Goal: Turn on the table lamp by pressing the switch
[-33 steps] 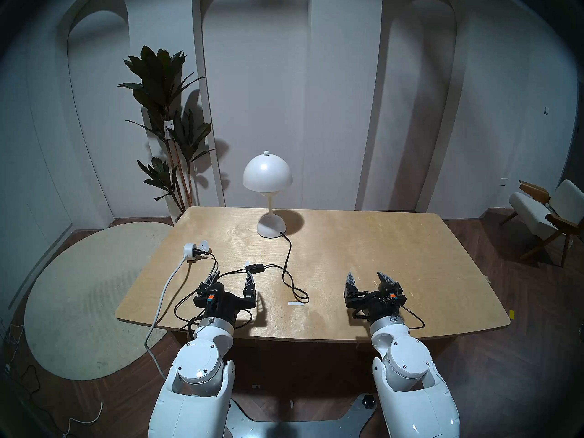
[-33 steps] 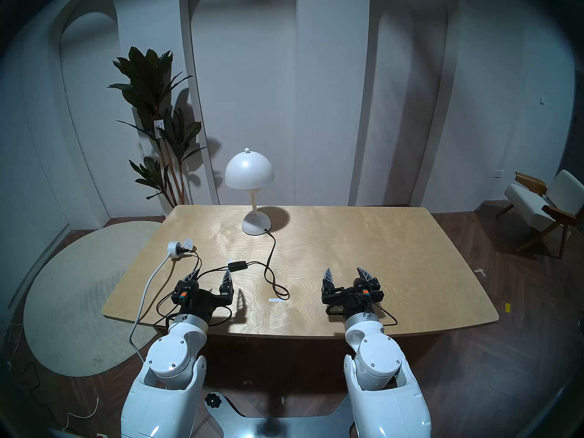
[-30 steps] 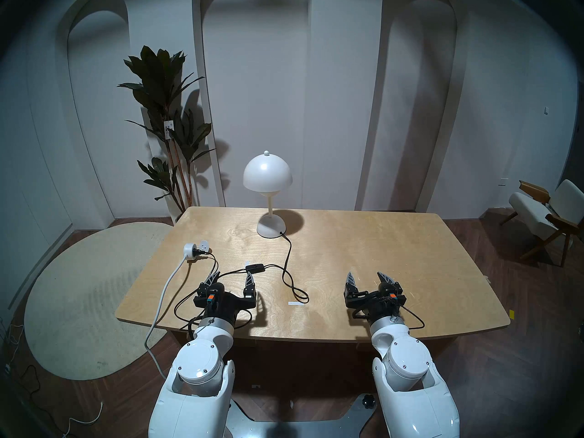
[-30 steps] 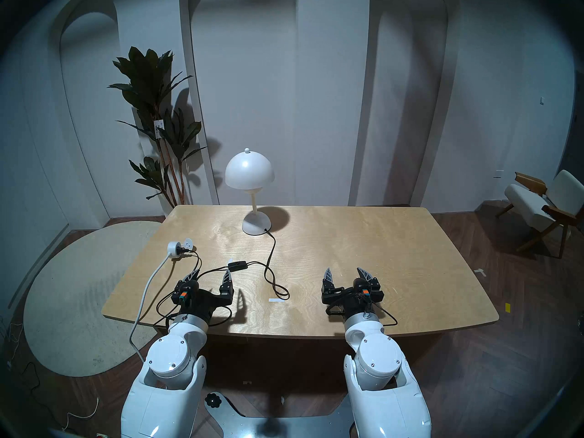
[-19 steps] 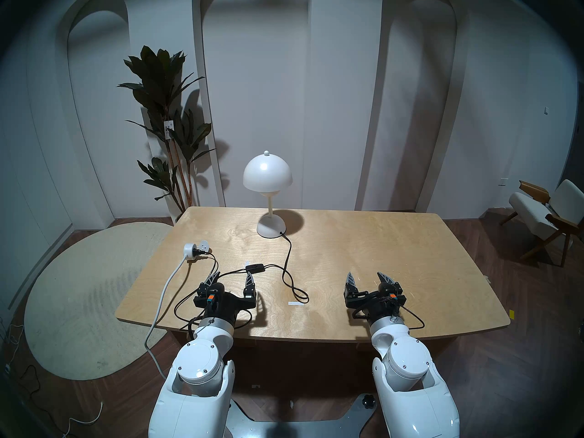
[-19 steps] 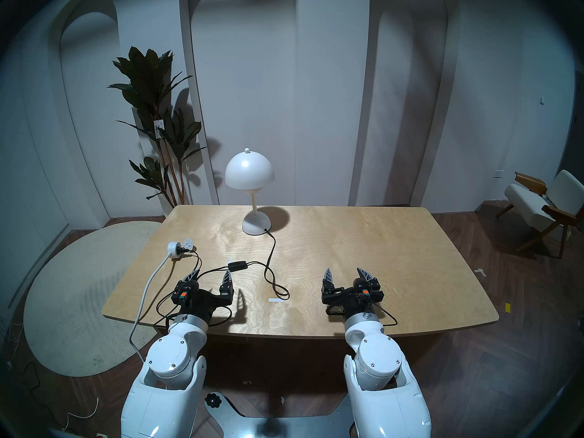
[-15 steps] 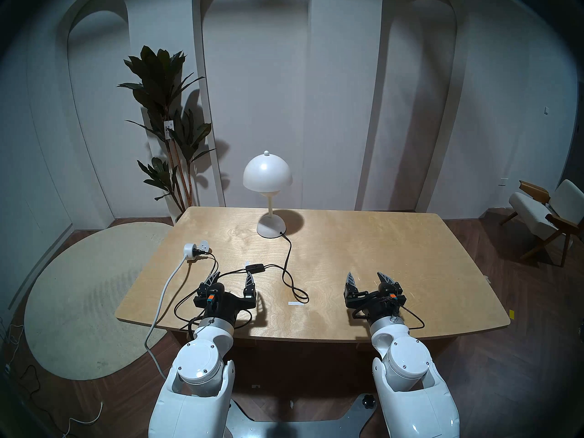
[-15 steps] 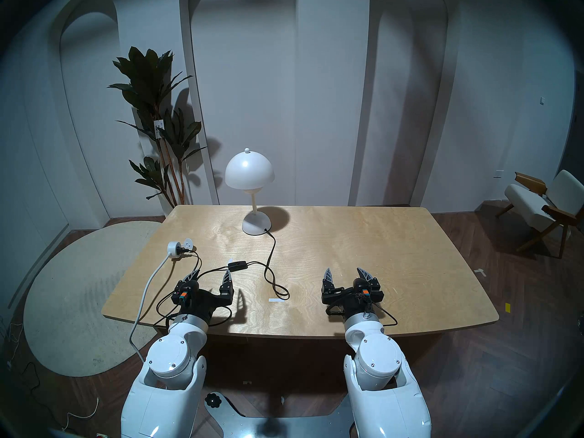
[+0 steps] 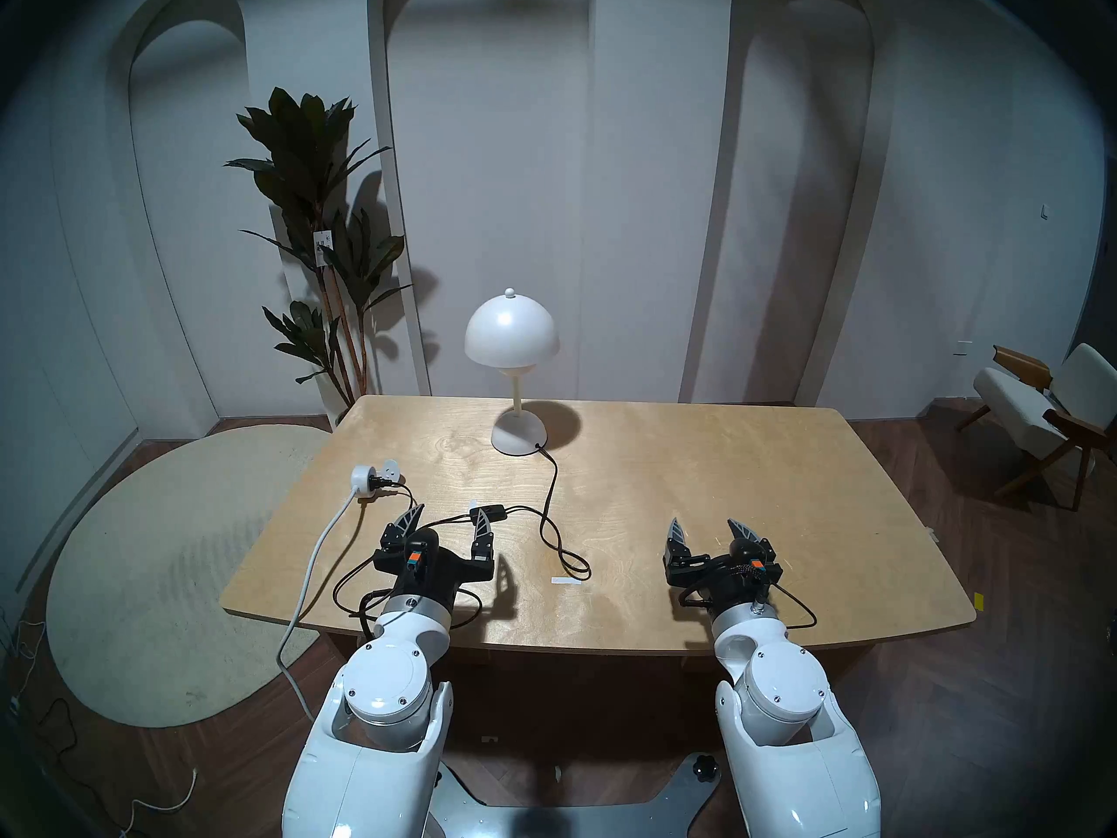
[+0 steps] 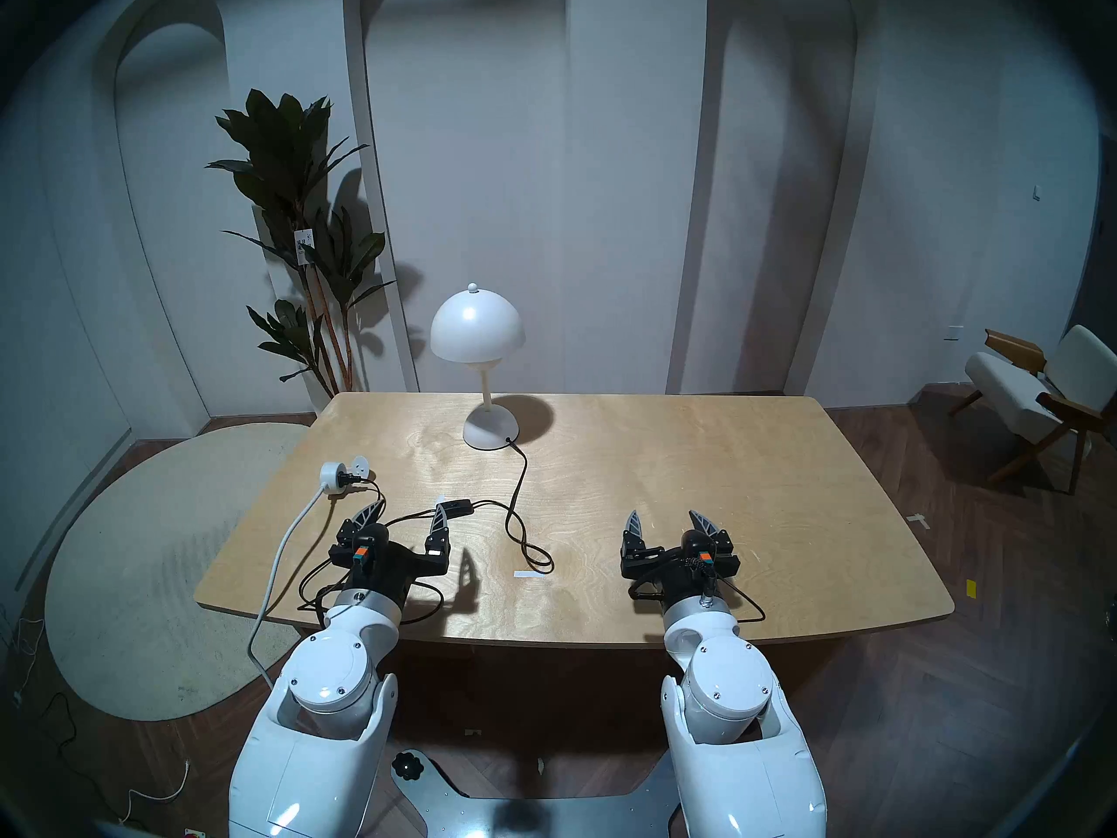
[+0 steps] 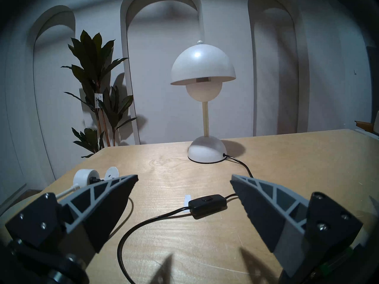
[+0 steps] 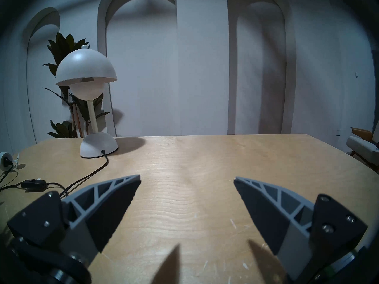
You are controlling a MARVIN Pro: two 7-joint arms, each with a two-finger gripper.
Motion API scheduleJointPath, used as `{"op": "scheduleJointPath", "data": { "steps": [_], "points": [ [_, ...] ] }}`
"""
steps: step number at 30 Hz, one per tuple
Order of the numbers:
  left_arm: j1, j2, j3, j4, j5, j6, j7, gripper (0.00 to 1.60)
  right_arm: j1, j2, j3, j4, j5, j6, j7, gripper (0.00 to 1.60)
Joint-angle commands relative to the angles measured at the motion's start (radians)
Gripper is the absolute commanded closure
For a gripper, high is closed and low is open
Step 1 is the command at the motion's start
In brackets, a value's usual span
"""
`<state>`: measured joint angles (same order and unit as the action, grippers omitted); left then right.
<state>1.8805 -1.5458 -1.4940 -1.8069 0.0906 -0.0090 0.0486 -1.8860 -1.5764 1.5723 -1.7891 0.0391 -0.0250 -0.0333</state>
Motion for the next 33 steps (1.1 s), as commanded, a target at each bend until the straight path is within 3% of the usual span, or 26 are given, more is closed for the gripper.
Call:
{"op": "scheduleJointPath", "data": {
  "steps": [1,7,15,21,33],
  "points": [
    [-0.014,-0.014,-0.003,-0.023,-0.020,0.001,-0.001,0.00,0.069,-0.007,0.068,-0.016,0.058,-0.013,-0.010,0.00],
    [-0.010,-0.001,-0.019,-0.024,-0.023,0.004,0.007,0.00,0.106,0.007,0.140,0.006,0.136,-0.003,0.001,0.00],
    [-0.018,0.014,-0.023,-0.032,-0.028,0.042,-0.005,0.00,0.138,0.020,0.171,0.030,0.140,-0.015,-0.016,0.00],
    [-0.058,0.042,-0.004,-0.029,0.026,0.062,-0.005,0.00,0.145,0.026,0.170,0.047,0.143,-0.023,-0.015,0.00],
    [-0.206,0.100,0.072,-0.066,0.198,0.083,-0.028,0.00,0.147,0.031,0.169,0.051,0.149,-0.020,-0.015,0.00]
  ]
}}
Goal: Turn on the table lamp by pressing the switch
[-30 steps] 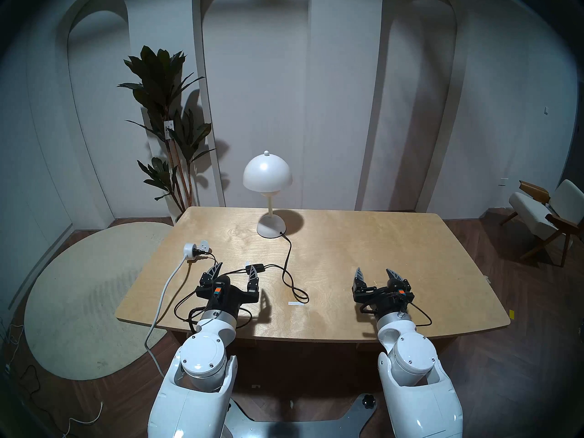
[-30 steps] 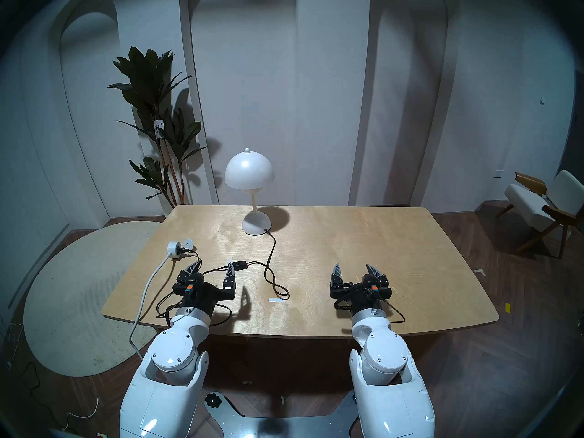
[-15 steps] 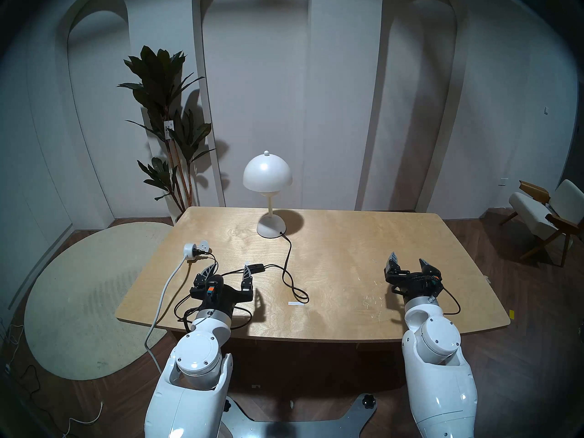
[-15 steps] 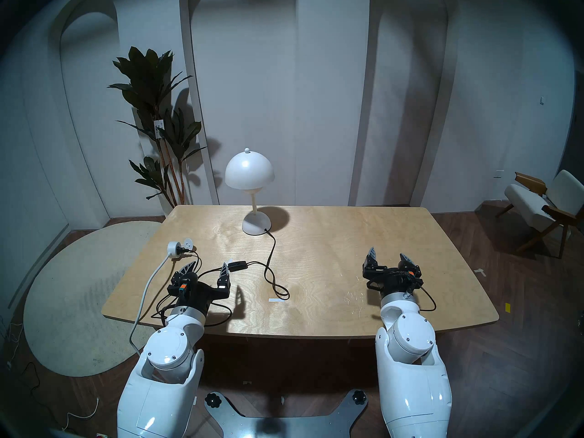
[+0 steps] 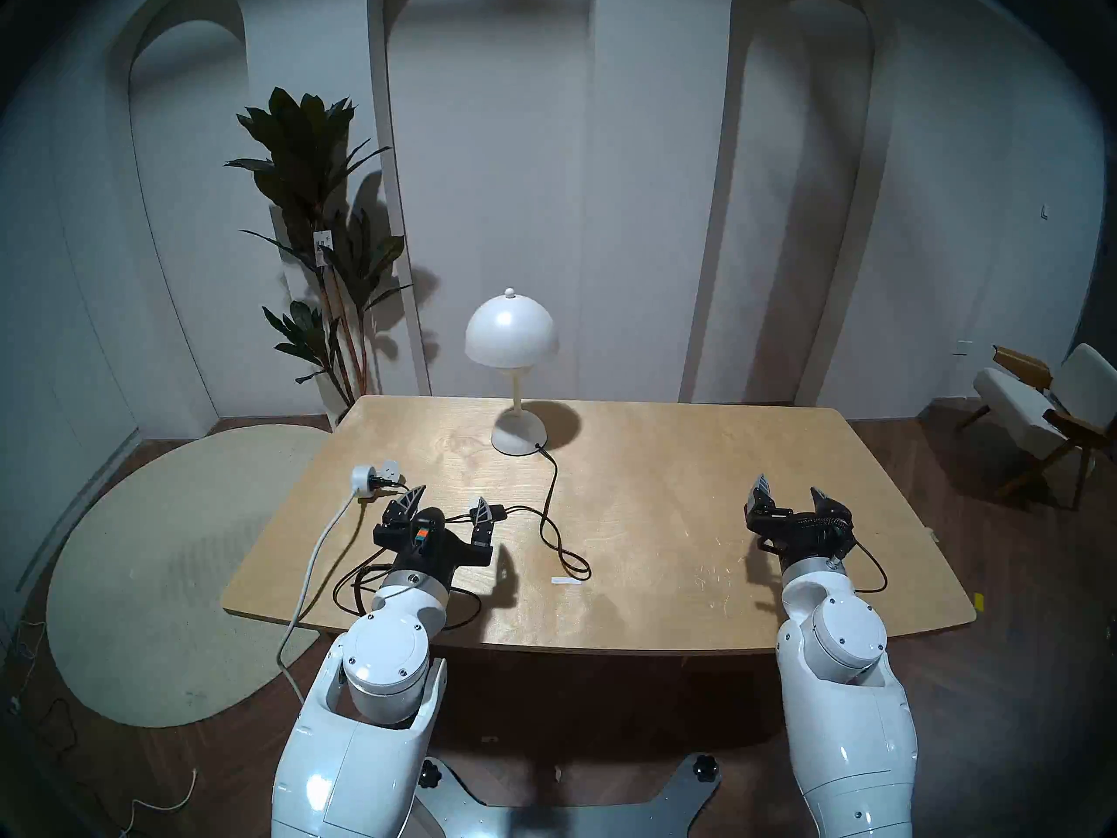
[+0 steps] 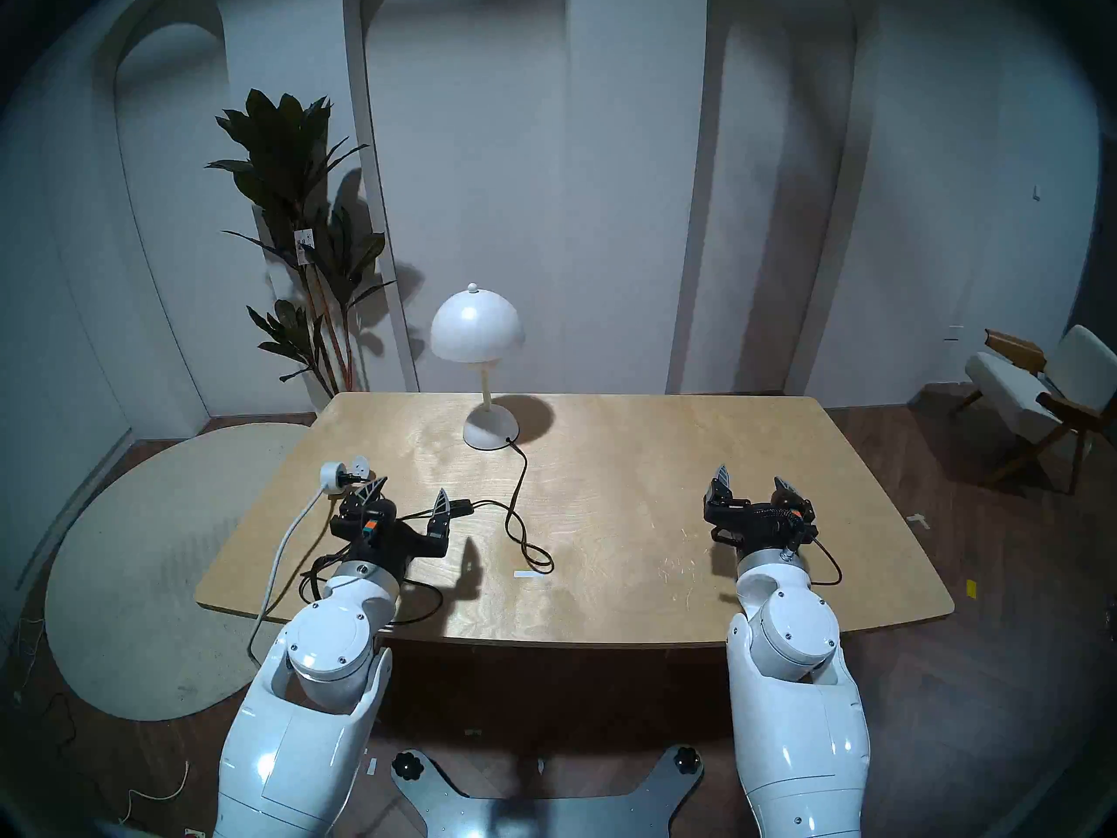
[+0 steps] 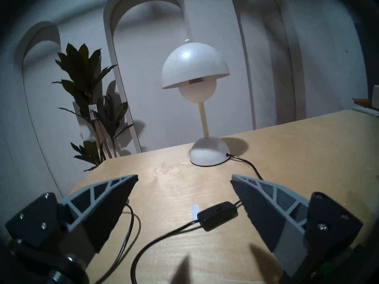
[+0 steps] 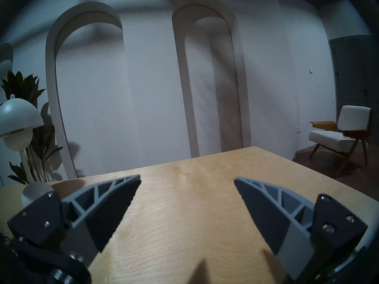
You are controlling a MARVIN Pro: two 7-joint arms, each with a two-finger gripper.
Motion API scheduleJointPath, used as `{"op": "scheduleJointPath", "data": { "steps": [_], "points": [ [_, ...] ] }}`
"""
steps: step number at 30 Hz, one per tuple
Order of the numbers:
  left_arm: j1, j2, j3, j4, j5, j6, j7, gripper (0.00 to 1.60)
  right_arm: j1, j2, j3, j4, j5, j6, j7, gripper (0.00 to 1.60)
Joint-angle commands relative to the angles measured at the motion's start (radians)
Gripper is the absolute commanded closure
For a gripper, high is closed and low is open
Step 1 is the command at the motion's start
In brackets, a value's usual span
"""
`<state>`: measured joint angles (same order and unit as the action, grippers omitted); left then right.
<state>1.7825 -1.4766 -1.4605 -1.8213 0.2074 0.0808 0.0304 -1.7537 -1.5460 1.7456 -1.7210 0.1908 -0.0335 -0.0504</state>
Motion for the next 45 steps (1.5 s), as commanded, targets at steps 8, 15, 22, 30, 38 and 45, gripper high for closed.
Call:
{"op": "scheduleJointPath", "data": {
  "steps": [8,15,22,30,38,45],
  "points": [
    [-0.186,0.073,0.064,-0.026,0.258,0.027,-0.012,0.00,0.016,0.004,-0.006,-0.015,0.002,-0.012,0.001,0.00],
    [-0.240,0.097,0.079,0.014,0.396,0.059,-0.021,0.00,0.016,0.007,-0.008,-0.014,0.005,-0.011,0.001,0.00],
    [-0.313,0.148,0.122,0.098,0.607,0.080,-0.034,0.00,0.017,0.011,-0.010,-0.011,0.009,-0.011,0.000,0.00],
    [-0.370,0.159,0.169,0.147,0.801,0.101,-0.058,0.00,0.017,0.013,-0.011,-0.011,0.011,-0.011,-0.001,0.00],
    [-0.435,0.158,0.191,0.210,0.949,0.124,-0.123,0.00,0.017,0.015,-0.013,-0.012,0.011,-0.013,-0.002,0.00],
    [-0.496,0.104,0.196,0.244,1.042,0.183,-0.200,0.00,0.016,0.016,-0.014,-0.012,0.011,-0.014,-0.003,0.00]
  ]
}}
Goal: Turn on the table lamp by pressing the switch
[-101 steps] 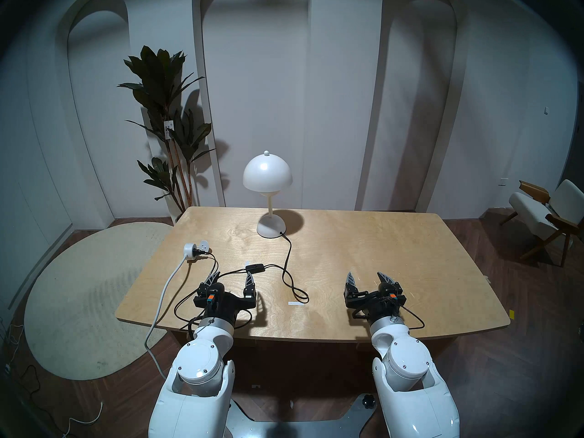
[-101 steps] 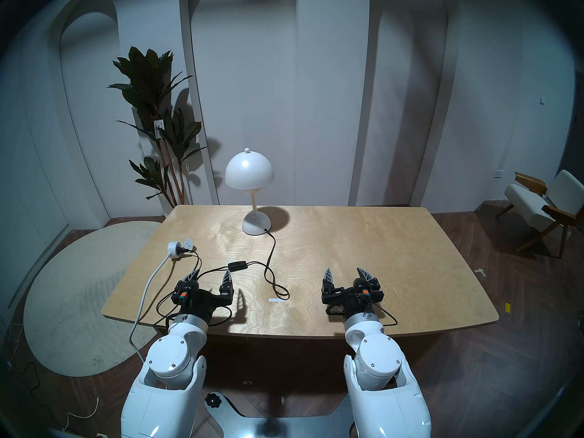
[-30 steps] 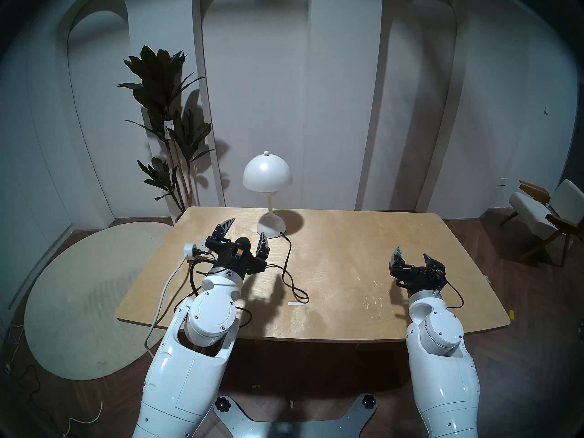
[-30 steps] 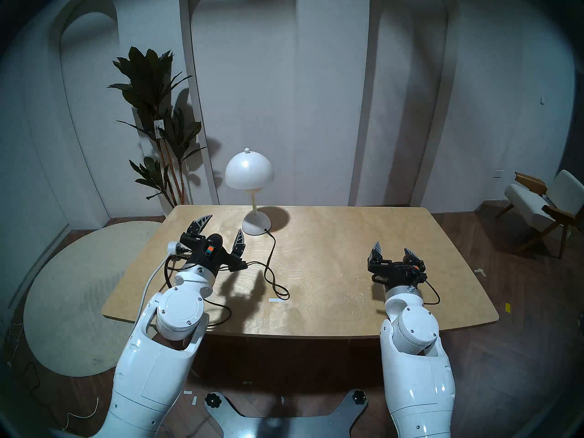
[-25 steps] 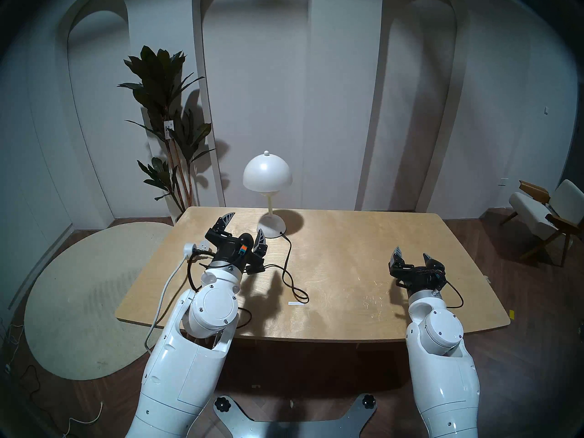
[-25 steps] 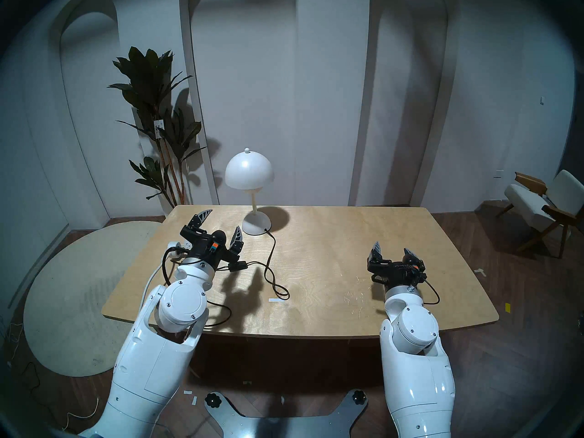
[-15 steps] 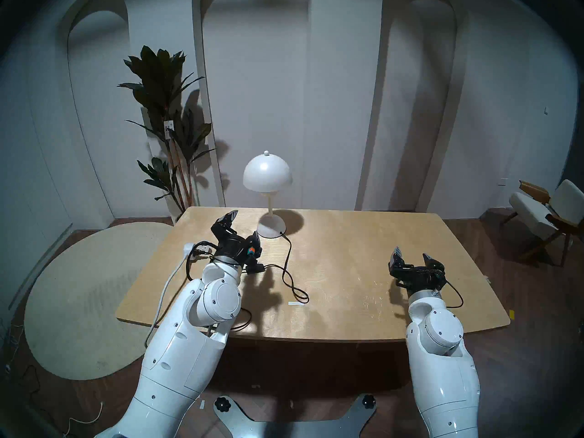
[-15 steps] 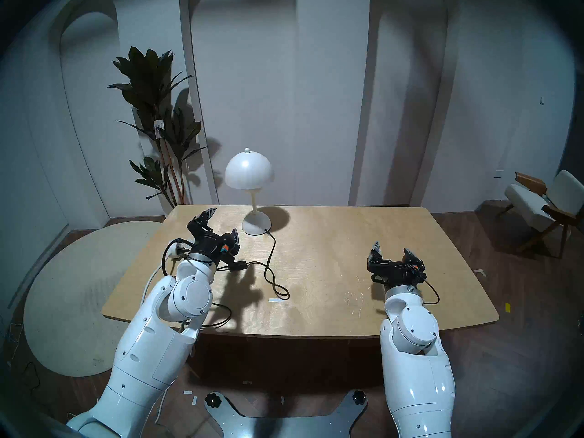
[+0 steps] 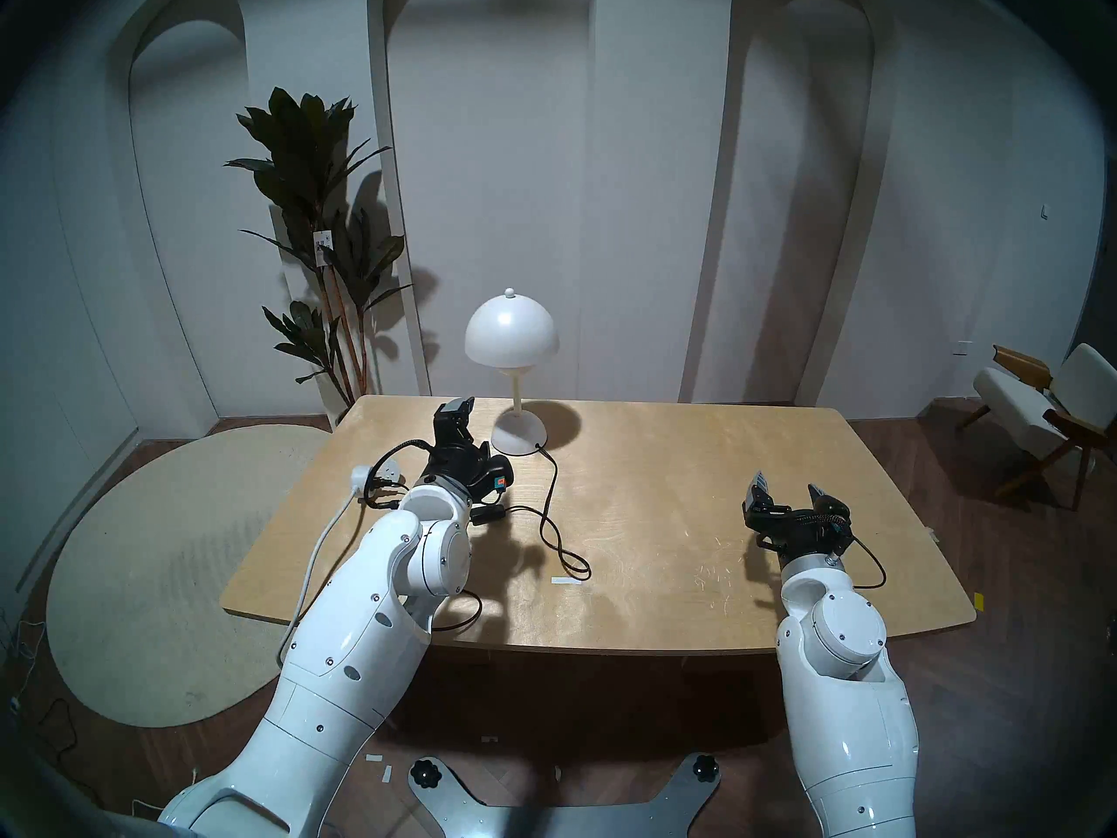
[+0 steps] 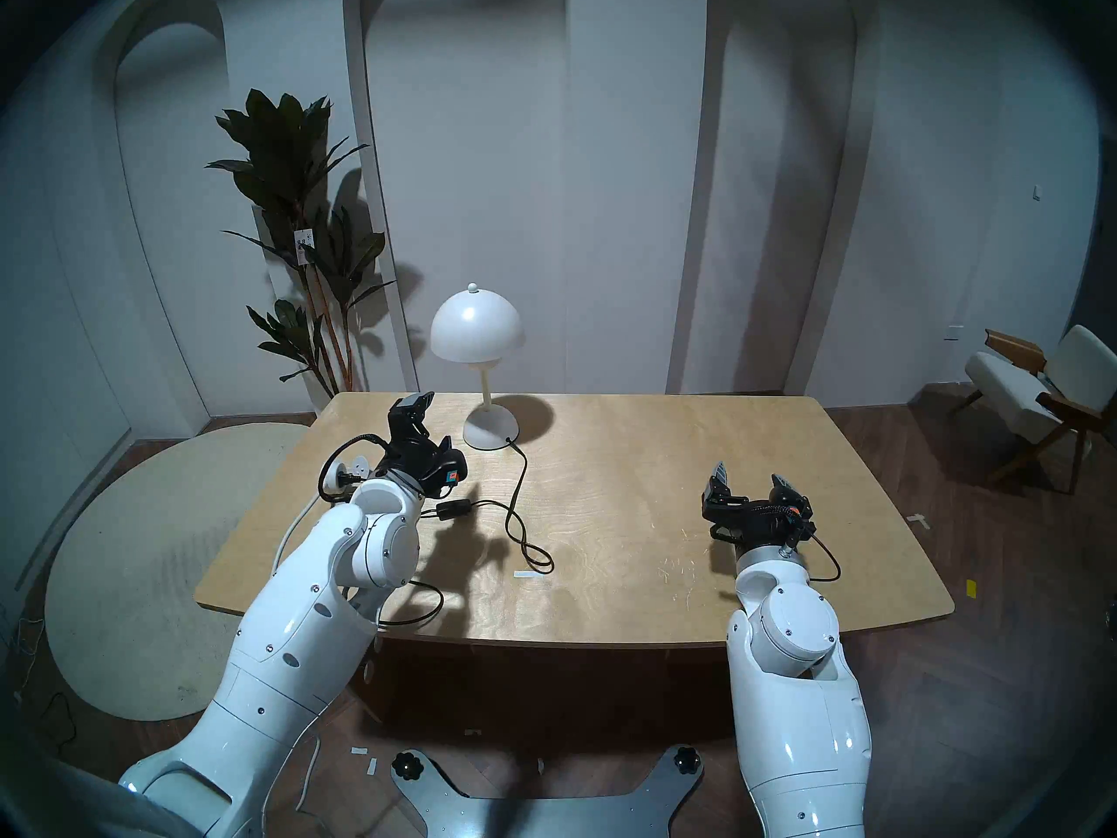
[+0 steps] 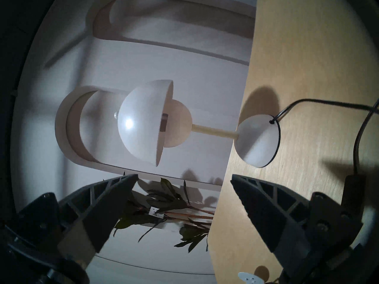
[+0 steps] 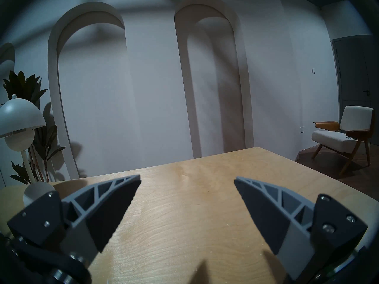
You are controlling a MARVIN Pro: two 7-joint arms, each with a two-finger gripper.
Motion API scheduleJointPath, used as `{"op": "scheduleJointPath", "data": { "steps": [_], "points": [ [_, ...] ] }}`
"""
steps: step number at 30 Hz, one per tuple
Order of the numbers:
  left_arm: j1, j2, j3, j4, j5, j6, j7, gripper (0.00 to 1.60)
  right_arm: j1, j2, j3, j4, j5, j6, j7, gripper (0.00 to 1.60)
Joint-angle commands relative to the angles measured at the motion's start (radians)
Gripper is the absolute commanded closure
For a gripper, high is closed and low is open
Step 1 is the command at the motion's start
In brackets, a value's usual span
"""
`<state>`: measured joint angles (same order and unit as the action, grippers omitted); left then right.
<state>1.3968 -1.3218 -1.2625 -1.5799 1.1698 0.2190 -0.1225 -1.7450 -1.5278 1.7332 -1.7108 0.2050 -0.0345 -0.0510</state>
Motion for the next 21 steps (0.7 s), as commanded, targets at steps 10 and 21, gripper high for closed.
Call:
{"op": "scheduleJointPath", "data": {
  "steps": [10,21],
  "points": [
    [-0.135,-0.125,0.022,0.006,0.163,0.222,-0.192,0.00,0.005,-0.003,-0.003,-0.025,-0.005,-0.020,-0.007,0.00],
    [-0.041,-0.104,0.044,-0.155,0.237,0.380,-0.342,0.00,0.004,-0.002,-0.005,-0.025,-0.006,-0.024,-0.012,0.00]
  ]
}}
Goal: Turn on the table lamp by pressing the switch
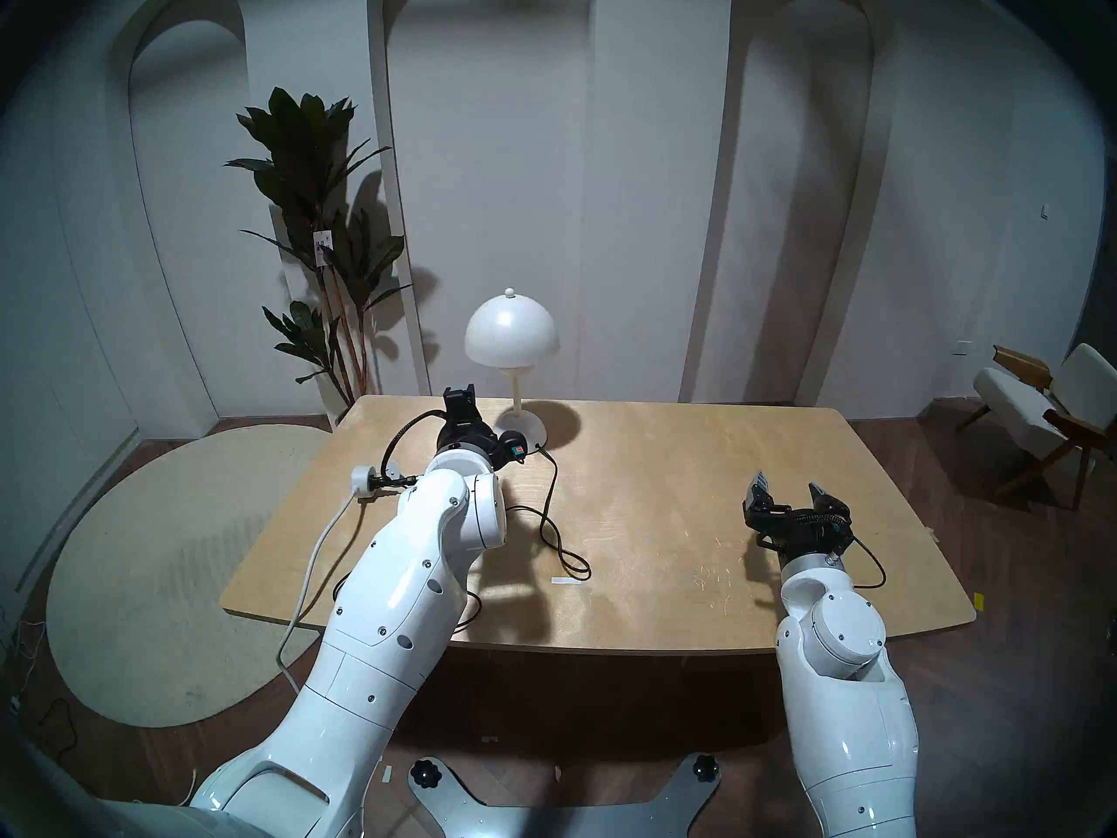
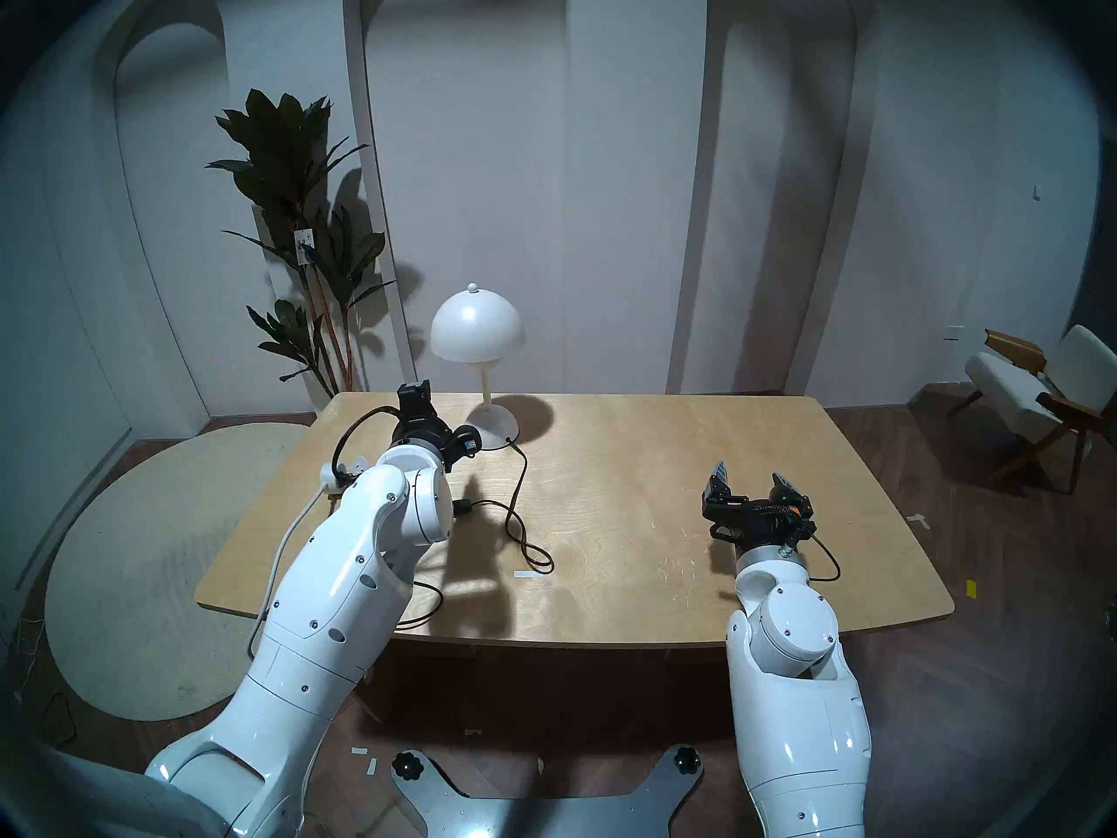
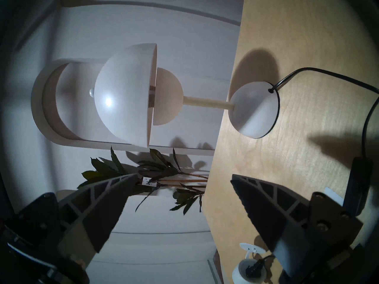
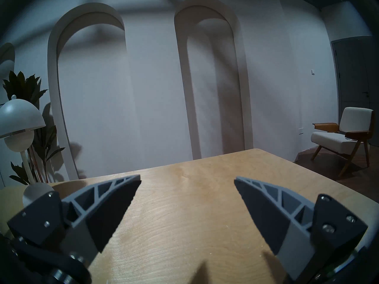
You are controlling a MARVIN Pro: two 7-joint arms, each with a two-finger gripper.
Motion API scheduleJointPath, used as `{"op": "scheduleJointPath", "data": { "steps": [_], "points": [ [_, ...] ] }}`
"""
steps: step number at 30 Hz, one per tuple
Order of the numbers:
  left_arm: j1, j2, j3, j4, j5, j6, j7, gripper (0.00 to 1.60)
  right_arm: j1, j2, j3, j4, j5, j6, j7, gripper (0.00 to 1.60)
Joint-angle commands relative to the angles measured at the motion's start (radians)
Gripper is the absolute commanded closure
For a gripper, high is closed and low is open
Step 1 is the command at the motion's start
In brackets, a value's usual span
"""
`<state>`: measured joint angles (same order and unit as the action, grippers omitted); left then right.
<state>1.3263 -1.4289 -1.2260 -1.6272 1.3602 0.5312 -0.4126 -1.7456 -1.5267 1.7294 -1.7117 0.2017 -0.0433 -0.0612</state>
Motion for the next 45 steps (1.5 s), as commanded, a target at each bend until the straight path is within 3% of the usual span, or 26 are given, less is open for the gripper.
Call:
{"op": "scheduleJointPath", "data": {
  "steps": [1,8,15,23,32,45],
  "points": [
    [0.030,0.003,0.009,-0.111,0.049,0.074,-0.058,0.00,0.005,-0.003,-0.002,-0.024,-0.002,-0.015,-0.002,0.00],
    [0.050,0.017,0.020,-0.159,0.070,0.105,-0.128,0.00,0.004,-0.002,-0.003,-0.024,-0.002,-0.017,-0.004,0.00],
    [0.045,0.017,0.038,-0.129,0.071,0.101,-0.147,0.00,0.004,-0.001,-0.004,-0.025,-0.001,-0.018,-0.005,0.00],
    [-0.054,0.004,0.048,0.068,0.046,0.030,-0.090,0.00,0.004,0.000,-0.004,-0.024,-0.001,-0.017,-0.006,0.00],
    [-0.127,-0.014,0.032,0.208,0.023,-0.024,-0.032,0.00,0.005,0.001,-0.005,-0.023,-0.001,-0.016,-0.007,0.00],
    [-0.131,-0.044,-0.012,0.350,-0.042,-0.066,0.107,0.00,0.004,0.001,-0.005,-0.024,0.000,-0.018,-0.007,0.00]
  ]
}}
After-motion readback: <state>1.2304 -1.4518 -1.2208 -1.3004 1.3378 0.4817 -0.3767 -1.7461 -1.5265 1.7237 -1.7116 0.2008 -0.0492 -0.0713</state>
